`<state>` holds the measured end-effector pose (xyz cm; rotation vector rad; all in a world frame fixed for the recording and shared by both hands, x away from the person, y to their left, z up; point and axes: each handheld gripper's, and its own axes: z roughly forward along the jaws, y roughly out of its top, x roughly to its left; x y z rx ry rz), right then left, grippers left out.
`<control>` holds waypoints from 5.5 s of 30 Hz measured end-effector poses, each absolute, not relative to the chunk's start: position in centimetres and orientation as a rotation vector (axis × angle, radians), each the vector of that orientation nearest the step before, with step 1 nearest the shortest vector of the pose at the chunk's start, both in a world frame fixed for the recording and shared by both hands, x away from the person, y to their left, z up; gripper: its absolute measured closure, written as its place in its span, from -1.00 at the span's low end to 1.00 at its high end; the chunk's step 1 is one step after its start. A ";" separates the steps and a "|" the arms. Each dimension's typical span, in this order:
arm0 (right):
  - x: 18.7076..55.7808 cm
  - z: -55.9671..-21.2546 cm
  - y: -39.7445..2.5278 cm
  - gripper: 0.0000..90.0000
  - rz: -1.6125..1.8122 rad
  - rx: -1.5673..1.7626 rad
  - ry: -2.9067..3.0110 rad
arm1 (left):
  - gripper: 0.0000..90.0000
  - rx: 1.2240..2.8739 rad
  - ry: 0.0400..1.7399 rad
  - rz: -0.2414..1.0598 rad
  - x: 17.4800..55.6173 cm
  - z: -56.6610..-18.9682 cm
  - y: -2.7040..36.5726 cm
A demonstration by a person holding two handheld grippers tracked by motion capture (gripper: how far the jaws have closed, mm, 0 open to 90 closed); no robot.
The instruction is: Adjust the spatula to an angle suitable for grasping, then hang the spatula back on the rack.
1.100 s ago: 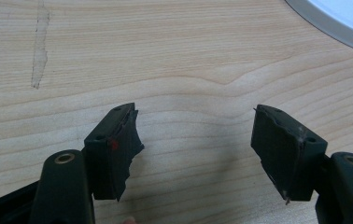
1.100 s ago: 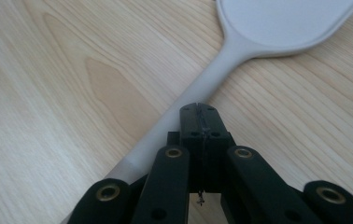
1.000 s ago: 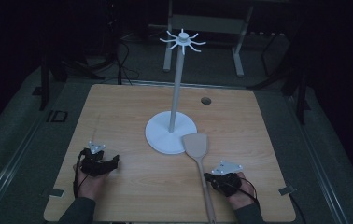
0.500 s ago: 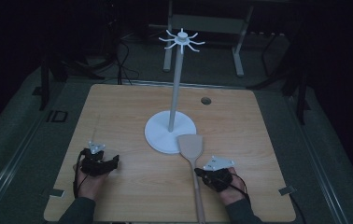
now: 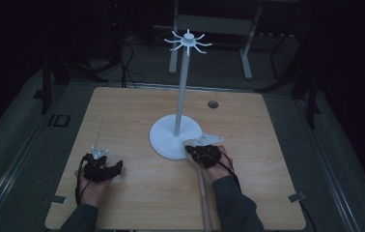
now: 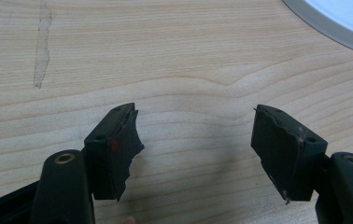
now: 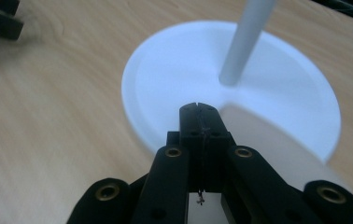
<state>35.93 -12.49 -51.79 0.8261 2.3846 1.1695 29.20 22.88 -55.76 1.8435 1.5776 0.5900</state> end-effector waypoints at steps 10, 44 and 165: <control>38.4 -52.9 -8.8 1.00 1.010 0.792 2.452 | -0.29 1.845 1.576 0.590 29.2 -55.7 22.8; 35.7 -53.1 -21.1 1.00 0.807 1.051 2.299 | -0.29 1.848 1.579 0.595 29.2 -55.8 22.8; 39.1 -51.5 -15.2 0.68 0.556 0.894 2.771 | -0.30 1.846 1.583 0.586 29.3 -55.9 22.8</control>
